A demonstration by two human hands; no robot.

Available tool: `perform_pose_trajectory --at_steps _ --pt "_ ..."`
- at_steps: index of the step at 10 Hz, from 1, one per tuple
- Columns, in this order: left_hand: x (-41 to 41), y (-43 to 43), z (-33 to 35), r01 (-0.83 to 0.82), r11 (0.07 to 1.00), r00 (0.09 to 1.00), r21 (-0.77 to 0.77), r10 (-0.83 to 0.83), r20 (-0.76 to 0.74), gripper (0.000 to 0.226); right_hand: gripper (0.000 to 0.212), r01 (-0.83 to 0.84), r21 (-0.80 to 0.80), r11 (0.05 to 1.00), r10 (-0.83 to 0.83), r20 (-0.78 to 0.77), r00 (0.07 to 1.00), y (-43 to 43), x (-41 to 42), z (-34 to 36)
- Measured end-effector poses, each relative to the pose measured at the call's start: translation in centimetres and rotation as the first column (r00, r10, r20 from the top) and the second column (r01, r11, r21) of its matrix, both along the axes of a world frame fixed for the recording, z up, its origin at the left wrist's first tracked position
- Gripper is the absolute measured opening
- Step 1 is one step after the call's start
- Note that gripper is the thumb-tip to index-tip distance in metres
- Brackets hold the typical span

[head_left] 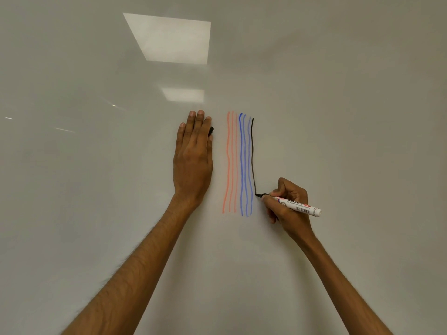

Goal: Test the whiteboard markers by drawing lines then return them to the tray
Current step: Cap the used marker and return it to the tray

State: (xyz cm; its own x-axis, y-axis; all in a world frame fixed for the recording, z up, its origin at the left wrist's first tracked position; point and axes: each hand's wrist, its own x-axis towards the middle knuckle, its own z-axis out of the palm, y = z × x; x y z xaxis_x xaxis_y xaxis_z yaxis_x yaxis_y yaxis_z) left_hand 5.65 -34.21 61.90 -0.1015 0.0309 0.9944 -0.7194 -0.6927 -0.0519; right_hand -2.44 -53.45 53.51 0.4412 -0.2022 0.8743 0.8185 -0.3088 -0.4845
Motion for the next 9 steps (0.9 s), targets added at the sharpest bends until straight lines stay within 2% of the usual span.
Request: perform_pose_trajectory --at_steps 5,7,9 --pt "0.1 0.0 -0.2 0.005 1.0 1.0 -0.004 -0.005 -0.004 0.04 0.033 -0.009 -0.124 0.992 -0.019 -0.222 0.975 -1.1 -0.9 -1.9" --pt "0.0 0.0 -0.4 0.006 1.0 1.0 -0.005 -0.006 -0.004 0.04 0.031 -0.034 -0.042 0.999 0.023 -0.227 0.974 -1.2 -1.1 -1.9" --pt "0.1 0.0 -0.4 -0.003 1.0 1.0 -0.007 0.003 0.002 0.04 0.033 -0.045 -0.029 0.999 0.037 -0.24 0.97 -1.3 -1.2 -2.0"
